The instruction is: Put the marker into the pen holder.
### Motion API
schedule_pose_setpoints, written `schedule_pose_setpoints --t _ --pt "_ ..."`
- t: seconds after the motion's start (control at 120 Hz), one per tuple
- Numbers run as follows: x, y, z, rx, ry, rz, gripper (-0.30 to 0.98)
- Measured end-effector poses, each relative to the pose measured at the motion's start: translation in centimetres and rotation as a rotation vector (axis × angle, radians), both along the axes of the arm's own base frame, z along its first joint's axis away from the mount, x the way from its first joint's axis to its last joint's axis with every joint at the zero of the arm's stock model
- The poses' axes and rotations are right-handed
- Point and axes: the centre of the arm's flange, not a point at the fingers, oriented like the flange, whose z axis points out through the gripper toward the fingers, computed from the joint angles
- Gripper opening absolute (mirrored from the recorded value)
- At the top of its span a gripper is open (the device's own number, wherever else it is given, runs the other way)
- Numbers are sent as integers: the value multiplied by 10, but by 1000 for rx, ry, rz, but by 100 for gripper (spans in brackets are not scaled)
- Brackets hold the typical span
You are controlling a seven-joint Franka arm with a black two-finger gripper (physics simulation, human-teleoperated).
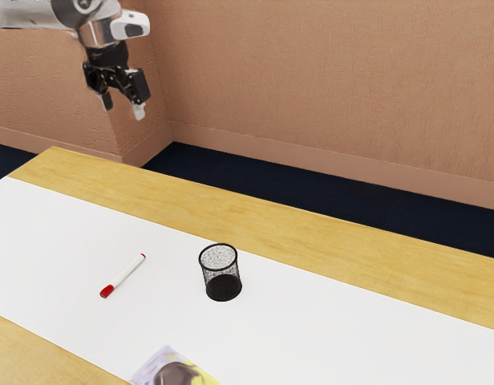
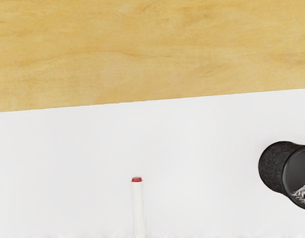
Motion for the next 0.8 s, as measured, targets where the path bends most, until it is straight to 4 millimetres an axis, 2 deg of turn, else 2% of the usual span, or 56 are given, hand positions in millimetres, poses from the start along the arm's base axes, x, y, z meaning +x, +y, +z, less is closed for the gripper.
schedule_pose_setpoints --t 0.058,0.1,0.117,0.15,0.217,0.258,0.292,0.325,0.375,0.508,0.617,0.8 --pt "2 -13 -6 21 23 1 68" --pt "-1 -21 -2 33 24 3 68" --pt "-2 -25 -12 42 42 0 68" --pt "-3 -26 -45 64 99 9 68" --pt "0 -7 -120 83 199 64 68" --pt "-7 1 -181 70 267 96 59" --pt "-17 7 -222 61 306 118 50" --pt "-26 9 -253 56 327 136 42" --pt "-31 11 -280 55 327 155 31" --pt "-35 13 -322 63 300 193 16" --pt "-40 14 -338 65 276 217 18" --pt "-32 18 -359 81 228 241 21"
